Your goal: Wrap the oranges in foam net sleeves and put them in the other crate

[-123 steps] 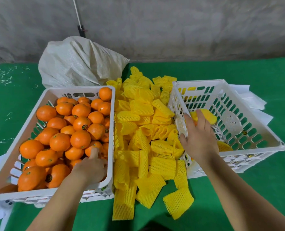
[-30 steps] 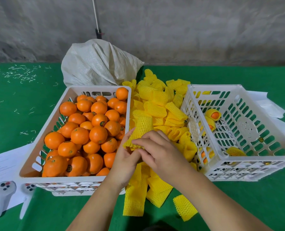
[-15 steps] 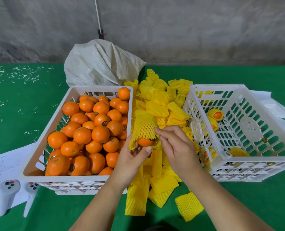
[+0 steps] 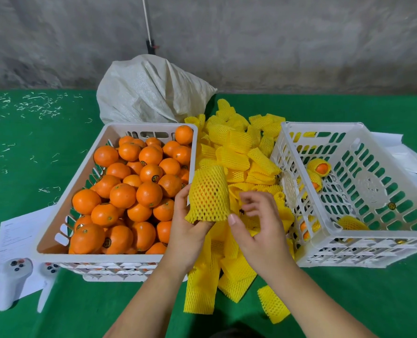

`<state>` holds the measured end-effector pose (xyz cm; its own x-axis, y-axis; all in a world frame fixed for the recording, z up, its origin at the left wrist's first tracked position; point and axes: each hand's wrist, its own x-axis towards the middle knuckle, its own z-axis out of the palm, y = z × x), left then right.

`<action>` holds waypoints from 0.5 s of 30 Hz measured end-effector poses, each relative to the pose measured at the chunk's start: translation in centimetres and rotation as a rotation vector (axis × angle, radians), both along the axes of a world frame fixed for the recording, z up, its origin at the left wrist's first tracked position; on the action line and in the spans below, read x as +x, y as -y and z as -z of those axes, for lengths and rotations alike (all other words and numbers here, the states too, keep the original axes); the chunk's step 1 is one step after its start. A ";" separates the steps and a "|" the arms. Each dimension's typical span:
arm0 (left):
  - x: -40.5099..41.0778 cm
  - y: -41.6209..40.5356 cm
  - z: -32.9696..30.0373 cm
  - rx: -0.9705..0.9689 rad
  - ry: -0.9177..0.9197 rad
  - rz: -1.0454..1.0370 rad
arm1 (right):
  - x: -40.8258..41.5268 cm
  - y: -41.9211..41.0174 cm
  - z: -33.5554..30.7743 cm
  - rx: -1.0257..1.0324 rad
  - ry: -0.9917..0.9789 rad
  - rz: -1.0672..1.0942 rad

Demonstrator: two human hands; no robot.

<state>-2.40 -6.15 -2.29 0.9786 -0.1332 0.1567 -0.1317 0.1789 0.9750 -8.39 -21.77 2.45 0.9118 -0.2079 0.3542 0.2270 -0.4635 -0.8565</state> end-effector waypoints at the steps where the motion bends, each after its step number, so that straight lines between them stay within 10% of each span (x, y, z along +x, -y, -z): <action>1: 0.0 0.0 0.0 0.019 0.008 -0.019 | 0.1 -0.3 -0.5 0.114 -0.096 0.004; 5: -0.8 0.5 0.4 0.119 0.093 -0.017 | 1.1 -3.5 -1.4 0.384 -0.330 -0.145; 15: -0.8 -1.0 -0.1 0.570 0.275 0.025 | 2.7 3.4 -0.8 0.275 -0.239 0.157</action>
